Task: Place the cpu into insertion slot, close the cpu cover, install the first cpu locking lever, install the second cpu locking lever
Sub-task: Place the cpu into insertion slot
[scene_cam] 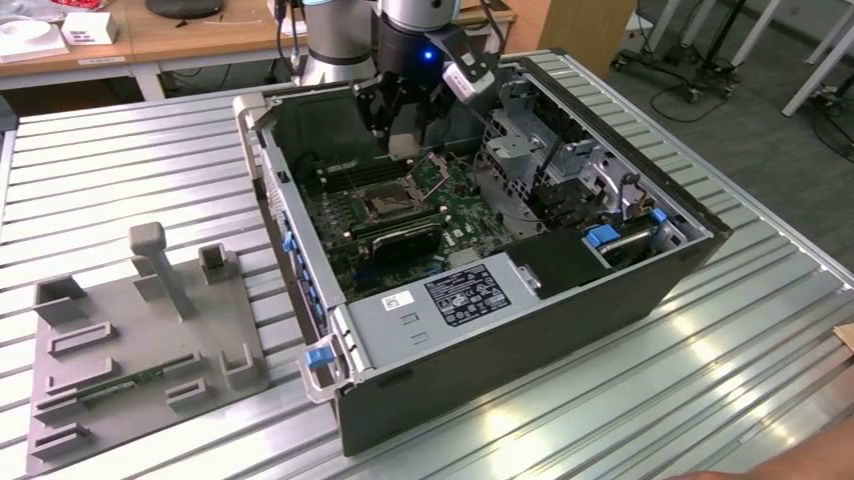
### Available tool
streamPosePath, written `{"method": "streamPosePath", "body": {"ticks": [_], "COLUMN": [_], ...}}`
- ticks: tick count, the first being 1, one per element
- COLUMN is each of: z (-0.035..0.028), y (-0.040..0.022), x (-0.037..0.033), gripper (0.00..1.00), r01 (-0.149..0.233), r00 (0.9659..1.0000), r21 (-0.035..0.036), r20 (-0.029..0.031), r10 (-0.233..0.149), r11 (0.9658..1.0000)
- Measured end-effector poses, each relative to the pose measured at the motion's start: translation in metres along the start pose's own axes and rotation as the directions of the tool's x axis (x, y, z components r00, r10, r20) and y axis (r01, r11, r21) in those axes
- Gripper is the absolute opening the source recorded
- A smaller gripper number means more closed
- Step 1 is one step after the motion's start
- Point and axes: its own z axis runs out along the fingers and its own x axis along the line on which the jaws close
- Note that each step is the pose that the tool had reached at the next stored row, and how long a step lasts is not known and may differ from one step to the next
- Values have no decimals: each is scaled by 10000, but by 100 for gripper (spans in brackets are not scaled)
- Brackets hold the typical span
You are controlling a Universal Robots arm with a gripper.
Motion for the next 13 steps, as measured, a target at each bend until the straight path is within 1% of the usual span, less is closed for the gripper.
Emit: {"method": "streamPosePath", "body": {"ticks": [10, 13], "z": [87, 102], "y": [-9, -10], "x": [1, 1], "gripper": [54, 54], "r01": [0, -1], "r00": [10000, 10000], "r21": [0, 2], "r20": [0, -1], "r10": [0, 1], "r11": [10000, 10000]}}
